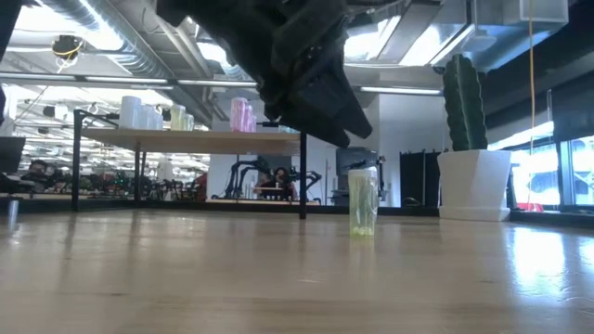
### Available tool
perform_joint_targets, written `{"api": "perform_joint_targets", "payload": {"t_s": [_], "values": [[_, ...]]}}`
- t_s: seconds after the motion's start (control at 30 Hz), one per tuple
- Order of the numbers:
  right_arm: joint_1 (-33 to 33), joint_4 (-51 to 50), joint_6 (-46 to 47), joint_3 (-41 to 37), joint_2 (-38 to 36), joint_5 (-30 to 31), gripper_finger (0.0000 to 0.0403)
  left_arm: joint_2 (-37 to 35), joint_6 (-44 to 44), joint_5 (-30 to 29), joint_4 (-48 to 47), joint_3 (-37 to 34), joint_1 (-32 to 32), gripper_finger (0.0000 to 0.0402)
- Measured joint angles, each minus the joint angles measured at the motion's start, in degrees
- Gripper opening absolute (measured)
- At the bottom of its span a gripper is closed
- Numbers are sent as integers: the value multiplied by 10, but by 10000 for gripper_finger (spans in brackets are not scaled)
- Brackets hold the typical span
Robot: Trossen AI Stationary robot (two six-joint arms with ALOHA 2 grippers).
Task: Pick and place medicine bottles onto shelf by color
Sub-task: Put the yellow pill bottle on the shelf and align it with the other yellow pill bottles
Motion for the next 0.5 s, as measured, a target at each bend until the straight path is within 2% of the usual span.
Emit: {"api": "perform_joint_targets", "payload": {"t_s": [0.17, 0.5], "values": [[0, 0, 0, 0, 0, 0, 192, 3, 0, 24, 8, 0, 16, 286], [0, 9, 0, 0, 0, 0, 192, 51, 1, 24, 53, 0, 15, 288]]}}
